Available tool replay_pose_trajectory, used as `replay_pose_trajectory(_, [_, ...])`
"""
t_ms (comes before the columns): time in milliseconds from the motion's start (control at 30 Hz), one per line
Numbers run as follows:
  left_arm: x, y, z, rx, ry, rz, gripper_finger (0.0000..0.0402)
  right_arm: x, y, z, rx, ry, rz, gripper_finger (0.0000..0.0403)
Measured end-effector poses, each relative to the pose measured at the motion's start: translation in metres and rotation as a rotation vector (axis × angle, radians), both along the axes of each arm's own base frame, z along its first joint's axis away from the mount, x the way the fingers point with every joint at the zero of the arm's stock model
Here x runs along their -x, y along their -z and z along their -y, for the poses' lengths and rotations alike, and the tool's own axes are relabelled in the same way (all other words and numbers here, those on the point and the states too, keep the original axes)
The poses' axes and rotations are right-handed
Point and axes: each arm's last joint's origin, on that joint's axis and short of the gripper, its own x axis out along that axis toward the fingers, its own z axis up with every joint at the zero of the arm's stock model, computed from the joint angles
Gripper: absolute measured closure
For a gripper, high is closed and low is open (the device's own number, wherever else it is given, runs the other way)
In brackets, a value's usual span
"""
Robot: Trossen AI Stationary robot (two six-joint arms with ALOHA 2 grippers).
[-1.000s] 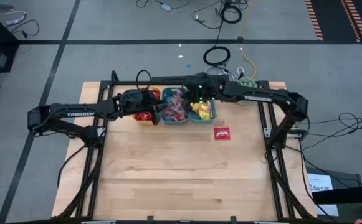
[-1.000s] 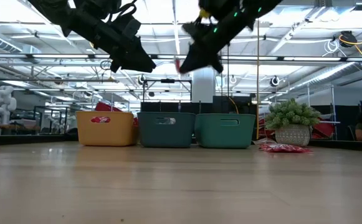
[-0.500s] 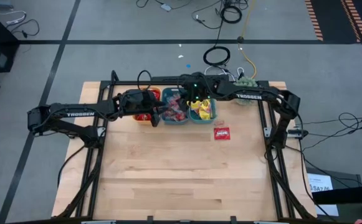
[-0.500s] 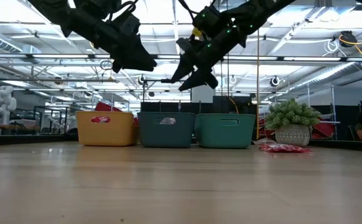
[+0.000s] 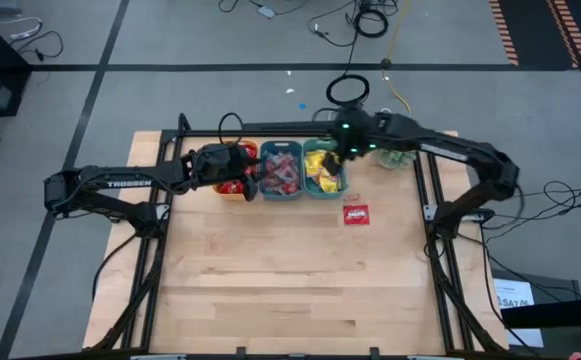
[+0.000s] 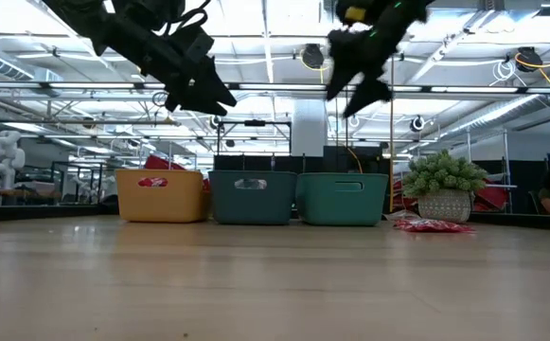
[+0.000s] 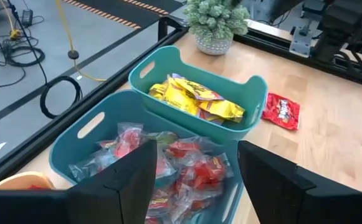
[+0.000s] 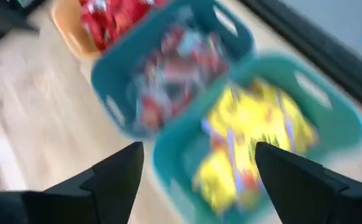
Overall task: Sort candy
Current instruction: Put the red candy into the yellow bin
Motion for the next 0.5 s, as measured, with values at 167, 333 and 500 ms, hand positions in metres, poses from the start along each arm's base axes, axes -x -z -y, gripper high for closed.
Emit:
replay_pose_trajectory(167, [-0.001, -0.001, 0.0, 0.006, 0.017, 0.018, 0.0168, 0.057, -0.028, -0.031, -0.036, 0.173, -0.143, 0.0103])
replay_pose_trajectory(333, [-0.008, 0.002, 0.011, 0.004, 0.082, 0.011, 0.0168, 0.128, -0.033, -0.077, 0.029, 0.365, -0.176, 0.0103])
replay_pose_trajectory(500, [-0.039, 0.017, 0.035, -0.046, 0.04, 0.051, 0.0168, 0.192, -0.005, -0.112, -0.121, 0.471, 0.008, 0.0103])
